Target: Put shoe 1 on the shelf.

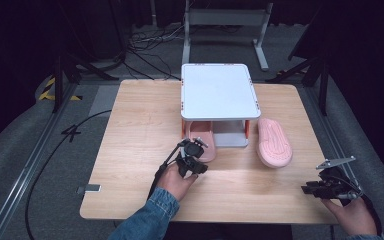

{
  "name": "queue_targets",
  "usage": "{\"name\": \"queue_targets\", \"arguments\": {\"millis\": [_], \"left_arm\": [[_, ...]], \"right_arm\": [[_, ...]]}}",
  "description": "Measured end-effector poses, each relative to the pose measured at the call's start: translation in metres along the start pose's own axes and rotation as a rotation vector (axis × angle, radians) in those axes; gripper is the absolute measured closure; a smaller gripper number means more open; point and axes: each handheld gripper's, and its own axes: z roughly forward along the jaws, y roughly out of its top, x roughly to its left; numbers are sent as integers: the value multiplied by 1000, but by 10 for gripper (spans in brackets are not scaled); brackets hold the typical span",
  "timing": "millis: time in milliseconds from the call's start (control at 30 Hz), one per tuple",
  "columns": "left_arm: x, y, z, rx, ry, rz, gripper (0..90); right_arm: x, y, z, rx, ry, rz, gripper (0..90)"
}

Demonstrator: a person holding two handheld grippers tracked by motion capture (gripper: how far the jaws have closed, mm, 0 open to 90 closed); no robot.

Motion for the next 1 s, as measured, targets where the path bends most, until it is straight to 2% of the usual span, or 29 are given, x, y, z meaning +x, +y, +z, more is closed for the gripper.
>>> {"name": "queue_targets", "arguments": {"millis": [67, 233, 500, 533, 633, 733, 867, 1000], "left_arm": [[5, 4, 1, -20, 12, -16, 733], [12, 12, 5, -43, 49, -16, 708], [17, 23, 13, -66, 80, -12, 702], [18, 27, 14, -67, 103, -17, 691], [22, 31, 15, -64, 116, -16, 677], [23, 35, 16, -47, 103, -23, 685], [21, 36, 18, -32, 118, -8, 687], [19, 36, 13, -29, 89, -15, 614]], "right_arm": [[0, -1, 0, 5, 1, 2, 674], [-1, -3, -1, 4, 0, 7, 675], [-2, -6, -1, 7, -1, 8, 674], [-2, -7, -2, 8, -3, 12, 675], [-2, -8, -2, 6, -5, 13, 675], [-2, -9, -2, 4, -5, 17, 675], [-2, -9, -1, 8, -4, 14, 675], [-2, -9, -2, 6, -4, 14, 674]]}}
